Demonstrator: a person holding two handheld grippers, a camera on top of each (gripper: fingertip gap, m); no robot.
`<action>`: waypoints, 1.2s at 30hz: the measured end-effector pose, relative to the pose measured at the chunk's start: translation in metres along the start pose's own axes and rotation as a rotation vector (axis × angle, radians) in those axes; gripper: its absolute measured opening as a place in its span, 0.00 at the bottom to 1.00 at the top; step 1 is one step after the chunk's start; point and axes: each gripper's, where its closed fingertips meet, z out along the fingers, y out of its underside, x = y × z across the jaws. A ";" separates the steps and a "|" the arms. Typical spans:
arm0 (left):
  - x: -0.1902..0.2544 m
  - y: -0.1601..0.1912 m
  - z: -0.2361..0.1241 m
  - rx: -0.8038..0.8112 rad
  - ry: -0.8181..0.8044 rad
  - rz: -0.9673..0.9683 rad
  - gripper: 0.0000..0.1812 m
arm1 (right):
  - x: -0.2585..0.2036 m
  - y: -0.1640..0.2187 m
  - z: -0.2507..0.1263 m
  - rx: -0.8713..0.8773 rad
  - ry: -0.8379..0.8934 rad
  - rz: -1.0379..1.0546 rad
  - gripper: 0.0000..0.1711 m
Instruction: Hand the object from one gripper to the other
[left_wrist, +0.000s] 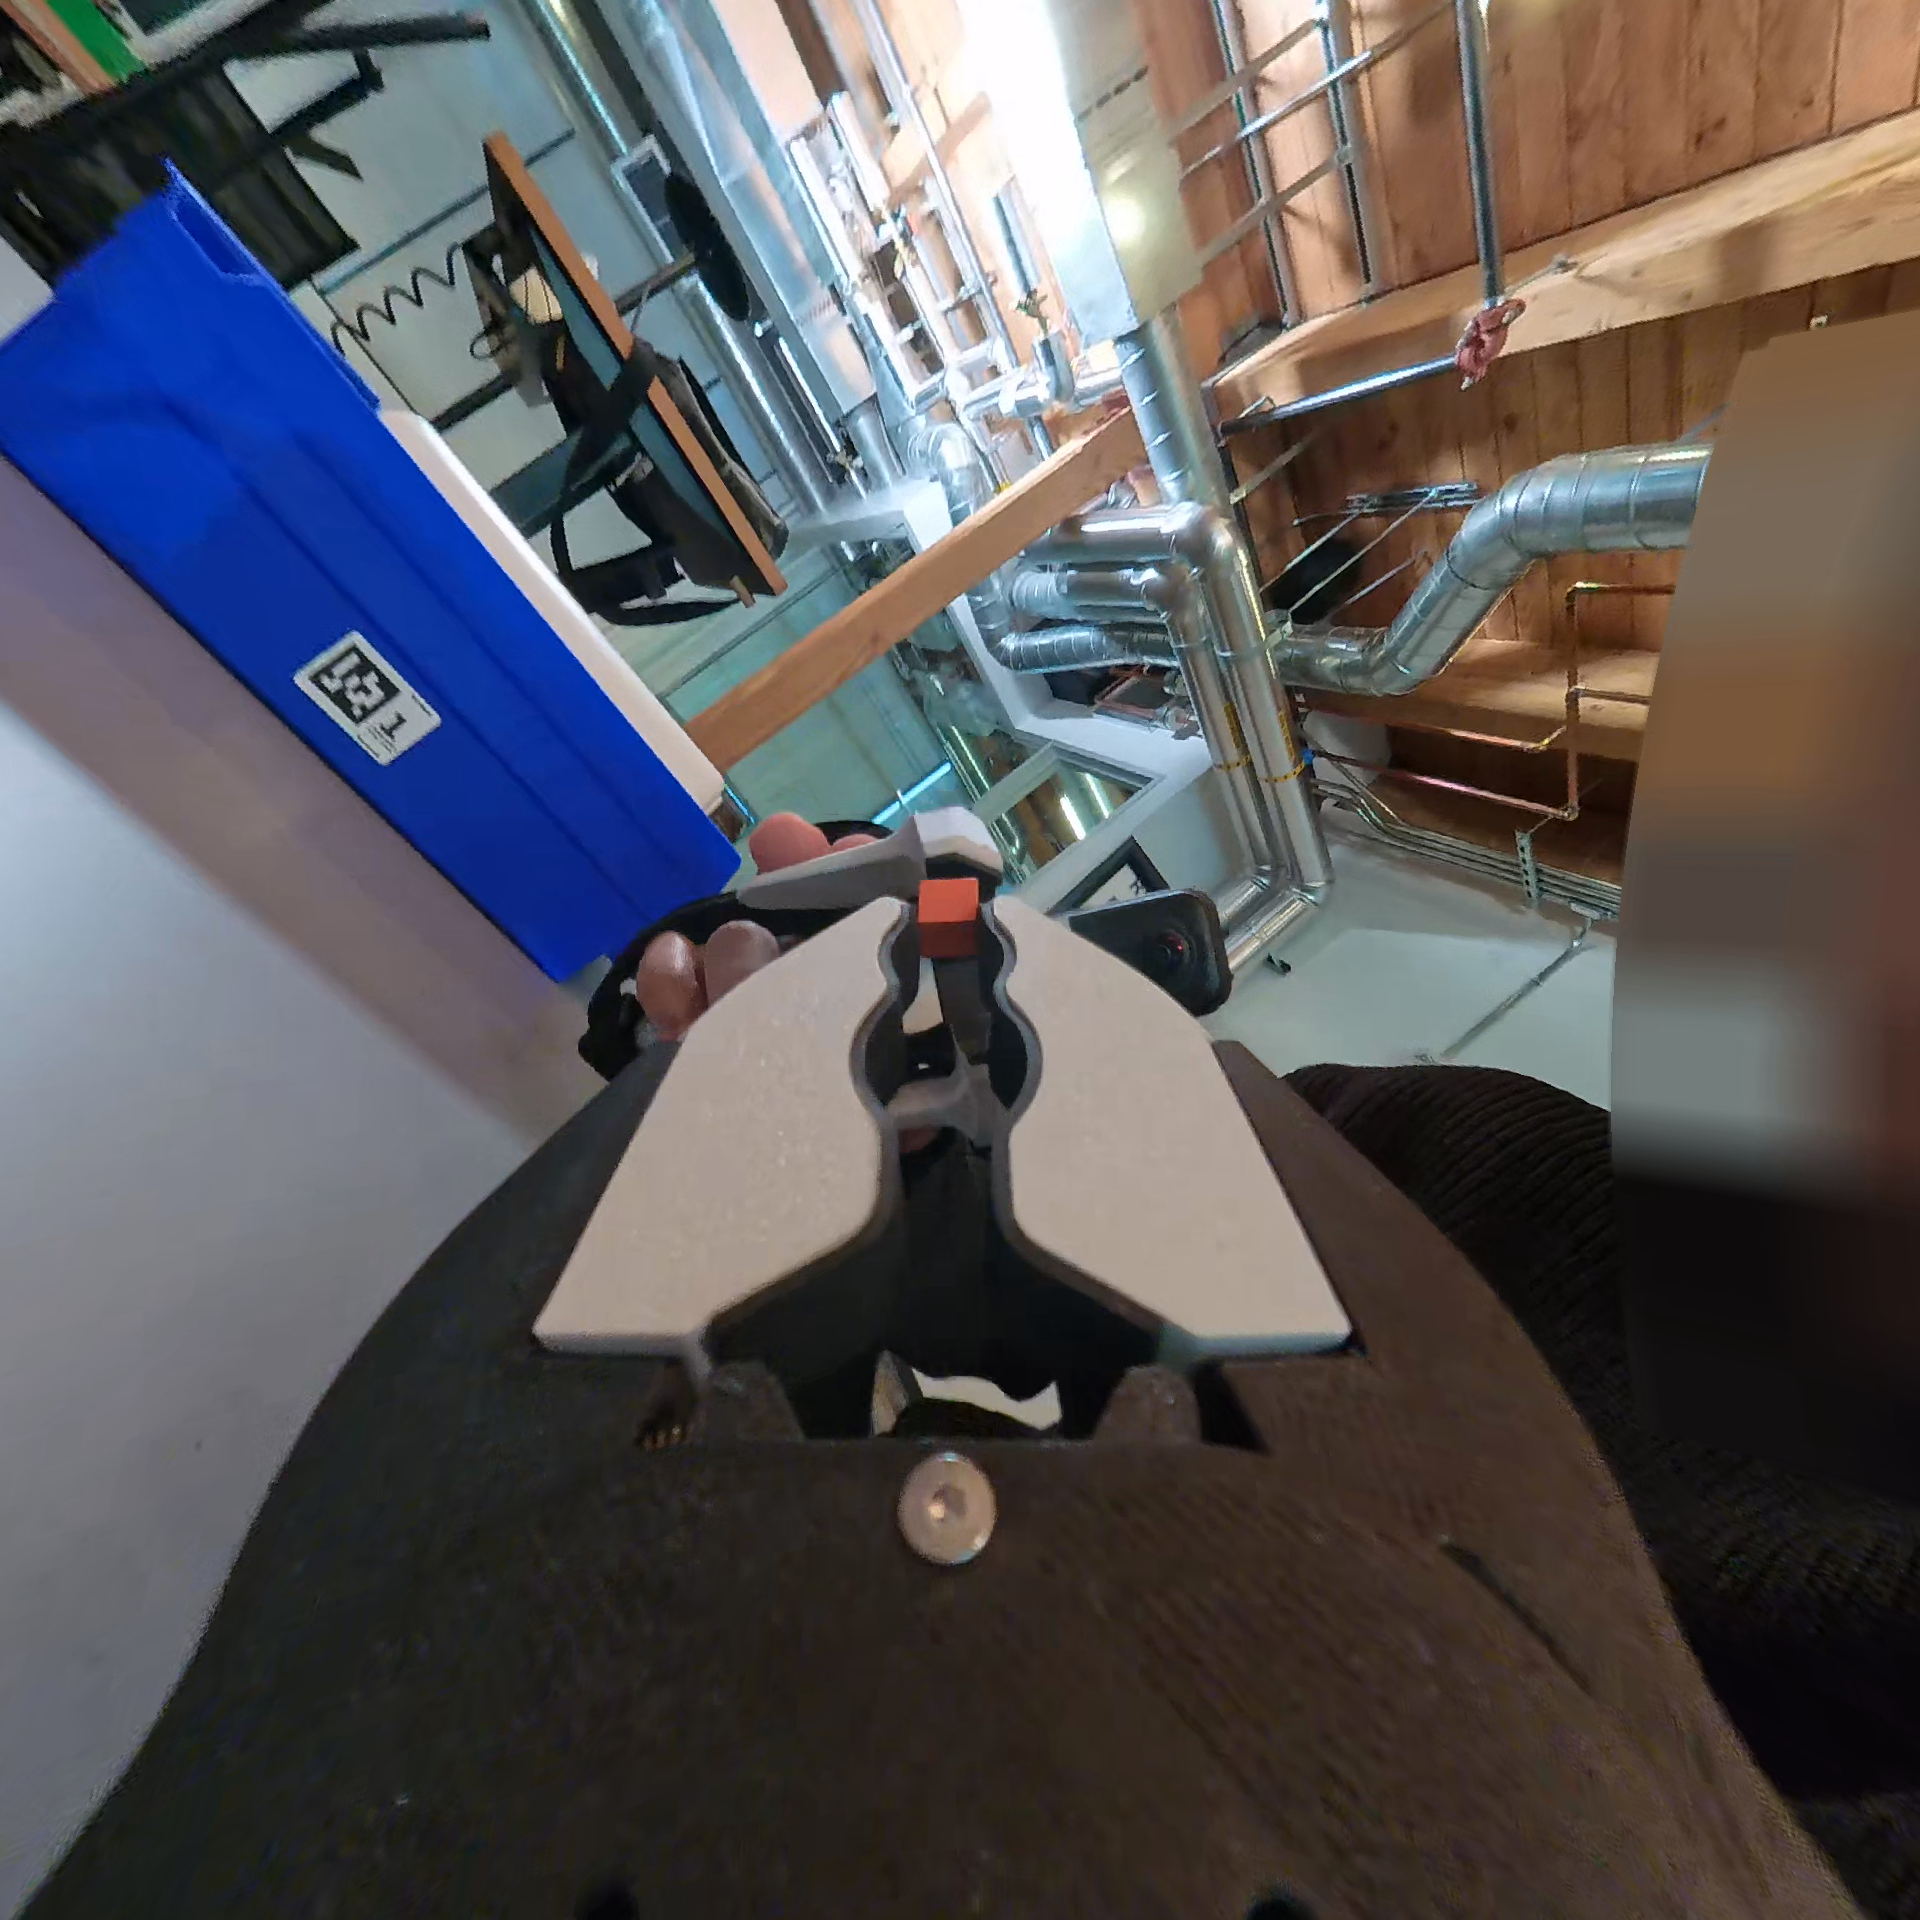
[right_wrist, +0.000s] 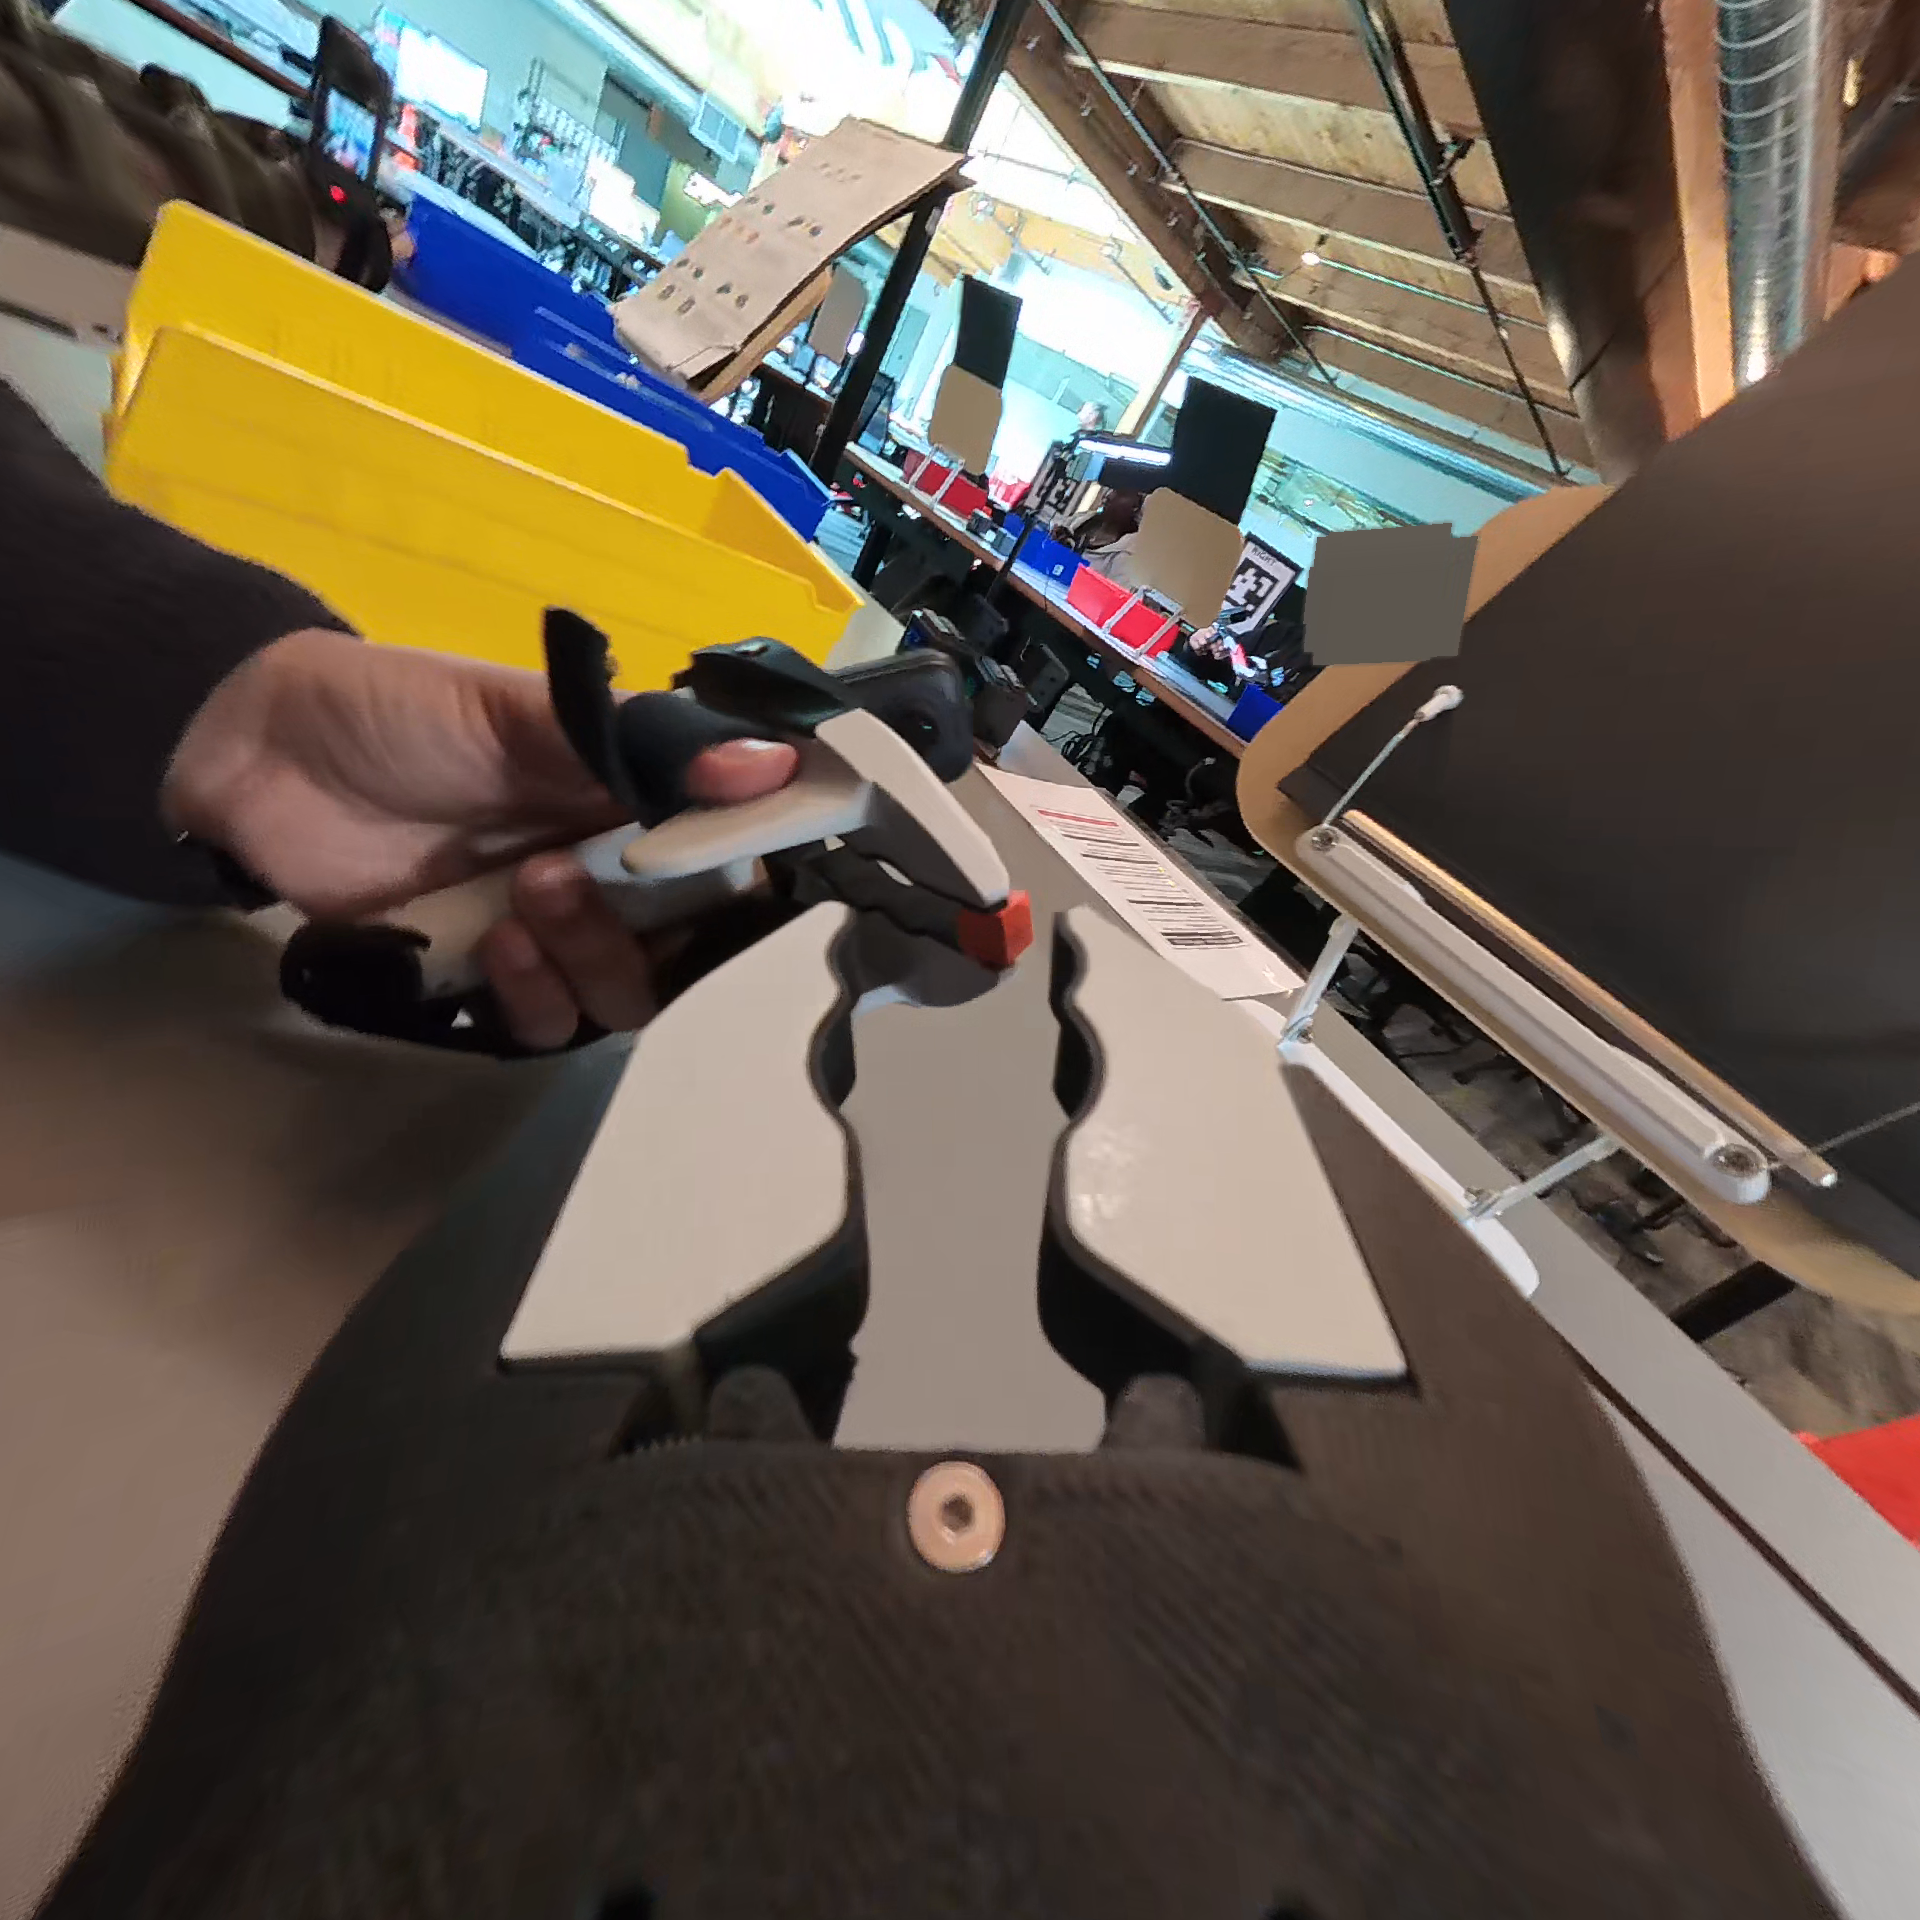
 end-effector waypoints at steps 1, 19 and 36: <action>-0.001 0.003 0.000 -0.029 -0.002 -0.010 0.06 | -0.003 0.001 -0.001 -0.005 -0.012 -0.005 0.19; -0.003 0.014 -0.011 -0.210 0.011 -0.038 0.06 | -0.015 0.013 0.005 -0.071 -0.093 -0.064 0.08; -0.005 0.001 -0.010 -0.099 0.007 -0.038 0.20 | -0.009 0.010 0.005 -0.058 -0.036 -0.033 0.08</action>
